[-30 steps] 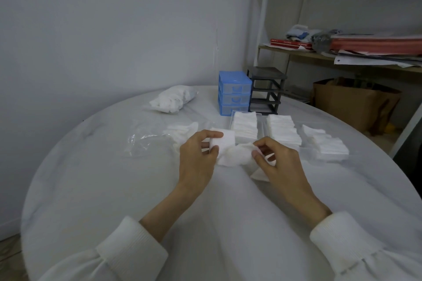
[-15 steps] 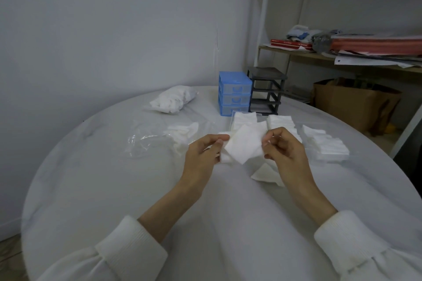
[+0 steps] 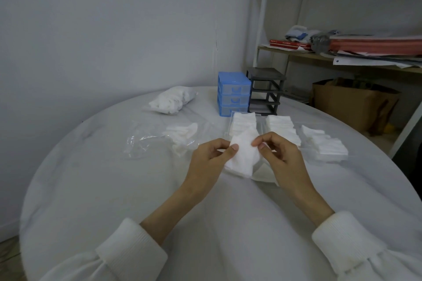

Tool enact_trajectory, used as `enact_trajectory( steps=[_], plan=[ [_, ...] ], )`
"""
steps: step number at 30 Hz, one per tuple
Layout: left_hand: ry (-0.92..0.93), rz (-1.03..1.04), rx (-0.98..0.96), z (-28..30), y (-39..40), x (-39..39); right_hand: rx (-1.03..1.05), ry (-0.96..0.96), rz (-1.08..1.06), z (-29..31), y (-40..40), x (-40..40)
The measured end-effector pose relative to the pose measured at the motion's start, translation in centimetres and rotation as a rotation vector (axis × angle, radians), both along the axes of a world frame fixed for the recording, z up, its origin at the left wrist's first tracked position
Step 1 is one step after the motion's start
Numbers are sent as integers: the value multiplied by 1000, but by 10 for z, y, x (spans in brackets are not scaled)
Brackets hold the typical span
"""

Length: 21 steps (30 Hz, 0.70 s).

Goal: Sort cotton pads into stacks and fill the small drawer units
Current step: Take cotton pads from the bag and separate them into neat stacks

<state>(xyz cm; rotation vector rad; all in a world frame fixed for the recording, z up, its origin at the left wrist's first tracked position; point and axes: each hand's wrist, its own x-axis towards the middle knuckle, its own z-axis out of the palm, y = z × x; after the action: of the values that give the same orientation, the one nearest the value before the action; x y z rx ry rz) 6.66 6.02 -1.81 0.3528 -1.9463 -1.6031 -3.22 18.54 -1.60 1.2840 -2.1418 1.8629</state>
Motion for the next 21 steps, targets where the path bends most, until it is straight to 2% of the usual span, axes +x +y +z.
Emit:
enact_trajectory(
  steps=[21],
  plan=[
    [28, 30, -79, 0, 0, -1, 72, 232, -75, -4, 0, -3]
  ],
)
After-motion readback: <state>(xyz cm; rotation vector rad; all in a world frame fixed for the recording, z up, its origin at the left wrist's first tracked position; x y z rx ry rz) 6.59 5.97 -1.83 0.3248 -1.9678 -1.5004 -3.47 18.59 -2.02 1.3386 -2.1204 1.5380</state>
